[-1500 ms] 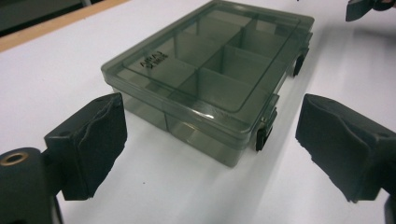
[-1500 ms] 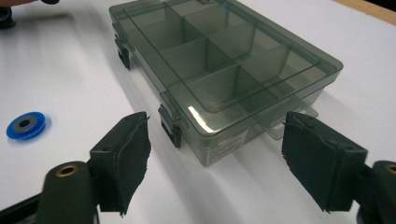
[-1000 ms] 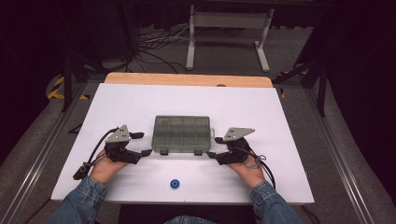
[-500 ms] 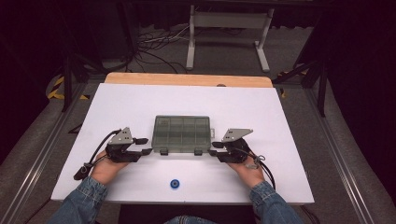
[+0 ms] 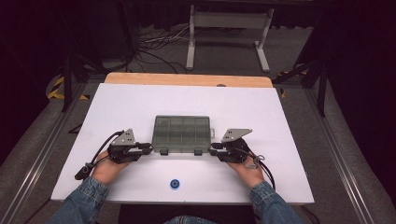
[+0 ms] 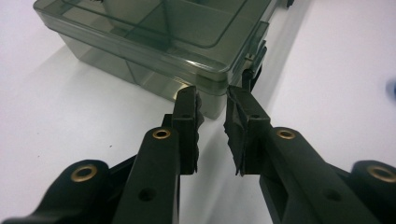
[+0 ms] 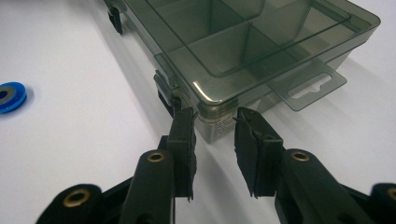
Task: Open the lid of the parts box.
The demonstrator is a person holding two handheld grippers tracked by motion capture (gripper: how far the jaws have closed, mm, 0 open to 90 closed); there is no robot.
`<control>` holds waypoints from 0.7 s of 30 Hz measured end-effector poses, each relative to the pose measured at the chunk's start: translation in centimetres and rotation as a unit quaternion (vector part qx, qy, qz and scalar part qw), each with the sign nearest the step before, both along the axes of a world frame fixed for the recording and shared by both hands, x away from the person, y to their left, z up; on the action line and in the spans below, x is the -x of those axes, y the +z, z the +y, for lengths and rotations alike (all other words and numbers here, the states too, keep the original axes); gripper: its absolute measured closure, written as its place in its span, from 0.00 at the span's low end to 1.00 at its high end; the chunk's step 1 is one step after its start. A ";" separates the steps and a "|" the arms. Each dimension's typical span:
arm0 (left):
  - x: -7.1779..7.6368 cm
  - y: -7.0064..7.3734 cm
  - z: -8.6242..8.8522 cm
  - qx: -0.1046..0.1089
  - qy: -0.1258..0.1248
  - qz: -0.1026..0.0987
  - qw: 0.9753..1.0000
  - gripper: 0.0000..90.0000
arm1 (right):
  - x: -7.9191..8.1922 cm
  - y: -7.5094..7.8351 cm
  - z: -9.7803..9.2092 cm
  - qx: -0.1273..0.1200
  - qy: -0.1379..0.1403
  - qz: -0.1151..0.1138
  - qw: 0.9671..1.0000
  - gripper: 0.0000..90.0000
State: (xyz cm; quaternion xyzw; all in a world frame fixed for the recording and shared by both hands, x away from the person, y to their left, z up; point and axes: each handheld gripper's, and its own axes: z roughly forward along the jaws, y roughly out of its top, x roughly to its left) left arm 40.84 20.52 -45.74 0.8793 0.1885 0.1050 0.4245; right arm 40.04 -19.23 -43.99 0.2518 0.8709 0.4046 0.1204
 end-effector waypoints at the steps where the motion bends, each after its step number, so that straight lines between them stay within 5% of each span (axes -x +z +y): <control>1: 0.0 0.0 0.0 -0.001 0.000 -0.001 1.000 0.84 | 0.0 0.0 0.0 0.000 0.000 0.000 1.000 0.77; 21: 0.2 0.2 0.0 0.000 -0.007 -0.009 1.000 0.87 | 0.0 0.0 -0.1 -0.010 0.002 0.002 1.000 0.82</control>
